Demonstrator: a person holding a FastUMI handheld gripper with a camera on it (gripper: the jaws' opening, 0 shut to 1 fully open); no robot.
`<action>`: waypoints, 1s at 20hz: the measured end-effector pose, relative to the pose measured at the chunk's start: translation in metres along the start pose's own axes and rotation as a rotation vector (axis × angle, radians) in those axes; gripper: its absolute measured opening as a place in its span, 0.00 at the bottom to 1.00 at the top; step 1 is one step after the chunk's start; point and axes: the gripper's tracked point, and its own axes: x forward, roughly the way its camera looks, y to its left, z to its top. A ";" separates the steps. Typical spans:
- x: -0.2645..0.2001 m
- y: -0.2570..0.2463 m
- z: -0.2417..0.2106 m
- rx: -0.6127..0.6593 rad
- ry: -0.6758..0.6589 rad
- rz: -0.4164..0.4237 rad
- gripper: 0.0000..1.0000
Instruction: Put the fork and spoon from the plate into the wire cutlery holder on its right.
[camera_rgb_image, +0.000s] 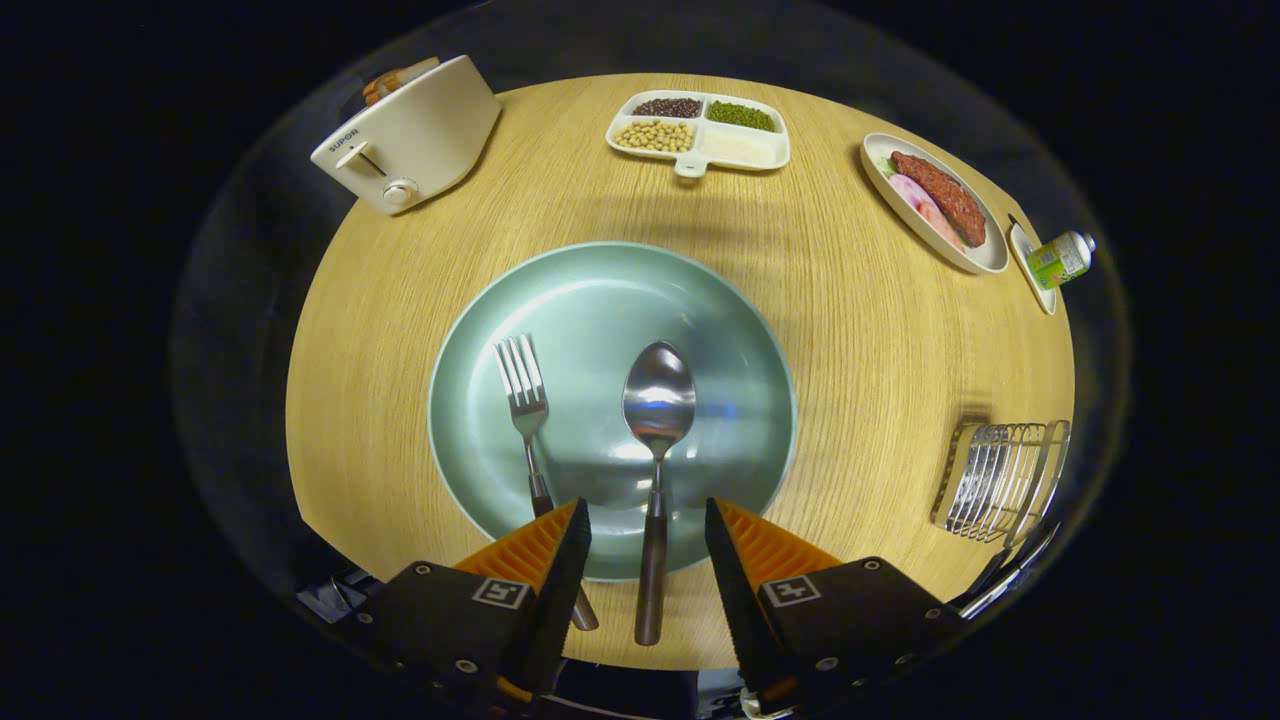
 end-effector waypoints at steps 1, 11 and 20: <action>0.002 -0.001 -0.002 -0.004 0.009 -0.008 0.67; 0.017 -0.003 -0.012 0.093 0.069 -0.012 0.21; -0.016 0.008 0.001 0.103 -0.019 0.109 0.05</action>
